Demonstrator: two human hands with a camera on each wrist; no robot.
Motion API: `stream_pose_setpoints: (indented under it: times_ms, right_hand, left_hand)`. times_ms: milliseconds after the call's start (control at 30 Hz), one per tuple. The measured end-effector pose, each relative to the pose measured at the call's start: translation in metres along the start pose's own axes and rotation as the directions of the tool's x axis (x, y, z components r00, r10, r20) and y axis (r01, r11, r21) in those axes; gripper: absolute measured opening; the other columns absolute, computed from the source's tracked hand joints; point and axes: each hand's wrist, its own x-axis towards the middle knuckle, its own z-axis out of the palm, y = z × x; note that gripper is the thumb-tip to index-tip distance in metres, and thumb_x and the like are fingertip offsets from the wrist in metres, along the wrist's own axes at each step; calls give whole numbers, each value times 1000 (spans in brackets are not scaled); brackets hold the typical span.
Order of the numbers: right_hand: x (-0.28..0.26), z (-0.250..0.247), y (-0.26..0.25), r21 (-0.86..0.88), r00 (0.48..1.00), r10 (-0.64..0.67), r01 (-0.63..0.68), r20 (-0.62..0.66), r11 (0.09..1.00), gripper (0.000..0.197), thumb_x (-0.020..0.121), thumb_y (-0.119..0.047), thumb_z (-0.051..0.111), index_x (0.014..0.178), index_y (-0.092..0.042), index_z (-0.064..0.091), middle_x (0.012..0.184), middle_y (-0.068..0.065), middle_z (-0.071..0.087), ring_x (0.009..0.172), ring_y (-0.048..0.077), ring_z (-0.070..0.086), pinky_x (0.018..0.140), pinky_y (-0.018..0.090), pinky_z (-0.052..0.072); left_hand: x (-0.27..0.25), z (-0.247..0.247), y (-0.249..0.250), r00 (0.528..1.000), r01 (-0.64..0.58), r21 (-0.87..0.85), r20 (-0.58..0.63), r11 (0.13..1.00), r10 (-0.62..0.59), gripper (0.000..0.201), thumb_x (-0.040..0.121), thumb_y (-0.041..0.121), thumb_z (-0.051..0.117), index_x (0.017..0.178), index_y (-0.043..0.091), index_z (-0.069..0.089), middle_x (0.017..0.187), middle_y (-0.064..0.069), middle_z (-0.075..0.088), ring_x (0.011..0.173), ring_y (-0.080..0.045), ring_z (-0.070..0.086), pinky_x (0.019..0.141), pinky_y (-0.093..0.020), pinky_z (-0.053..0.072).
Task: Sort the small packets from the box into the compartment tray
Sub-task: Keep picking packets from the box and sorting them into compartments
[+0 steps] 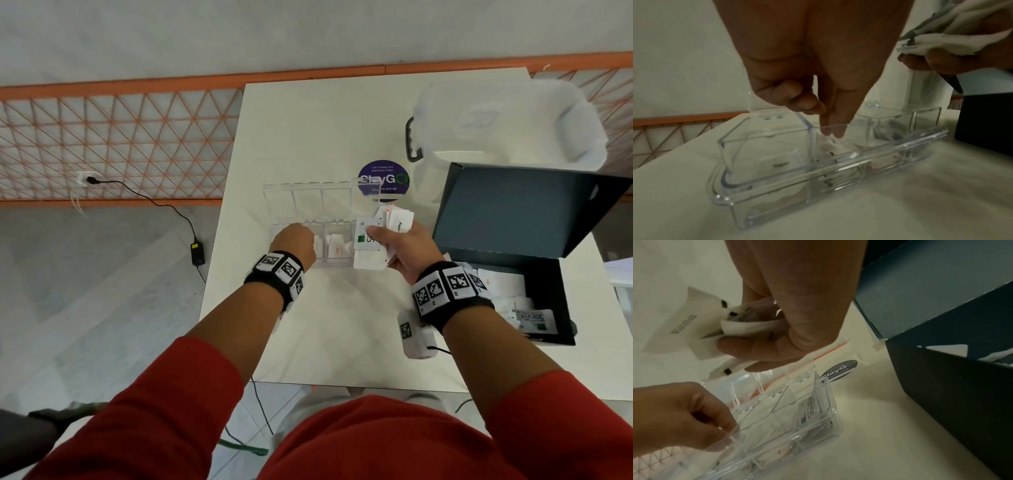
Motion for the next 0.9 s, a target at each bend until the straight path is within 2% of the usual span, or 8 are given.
stream_pose_setpoints:
  times_ms: [133,233,333,400,500,667,767,900]
  right_hand:
    - [1,-5,0,-5,1000,-4,4,3,1000,37,82,-10,79,114,-17,63,102,7,76,91,26,75,68,40,60]
    - [1,-9,0,-26,1000,-3,3,8,1000,38,81,-12,80,115,-16,63,102,6,77,91,27,75,70,41,60]
    - [0,-11,0,-56,999,-4,6,40,998,41,81,-12,81,117,-14,64,102,8,76,93,29,74,74,44,60]
    - [-2,-12,0,-75,998,-6,11,63,997,42,81,-12,81,119,-13,63,103,10,76,94,30,74,76,45,59]
    - [-4,-15,-2,-92,996,-5,13,87,996,42,81,-10,80,120,-12,63,104,12,75,94,31,74,78,47,60]
    - [-6,-28,-6,-80,997,0,6,72,997,32,84,-12,77,114,-14,65,103,11,76,94,30,74,78,47,60]
    - [-6,-38,-7,-81,1000,14,-12,25,997,30,85,-12,77,112,-14,65,105,10,76,96,30,73,82,51,59]
    - [-5,-51,-6,-76,1000,22,-23,-11,997,35,83,-11,78,116,-12,63,105,12,75,94,30,74,78,50,61]
  left_hand:
    - [1,-3,4,995,-34,59,-92,998,40,29,97,19,44,102,3,68,114,-13,56,103,-28,57,80,-31,43]
    - [1,-12,9,971,-183,-264,-197,947,133,22,94,26,54,102,16,71,103,-3,60,90,-16,58,75,-23,41]
    - [0,-22,23,958,-282,-594,-209,753,194,11,86,34,66,96,32,71,90,17,67,77,4,58,71,-15,42]
    - [1,-26,35,961,-275,-672,-178,688,211,12,81,38,72,92,36,70,86,18,70,76,3,62,72,-16,46]
    - [7,-25,47,965,-254,-692,-139,675,221,14,78,31,77,91,31,71,82,11,70,75,0,65,72,-18,48]
    - [12,-26,60,955,-275,-714,-127,643,268,12,80,14,76,89,20,72,73,8,68,62,4,61,57,-9,46]
    - [18,-31,60,957,-277,-714,-147,643,249,13,82,11,73,88,22,70,77,7,68,63,5,62,60,-11,49]
    - [29,-35,55,965,-260,-726,-186,637,183,13,82,10,73,84,22,70,77,3,70,65,-2,65,65,-17,54]
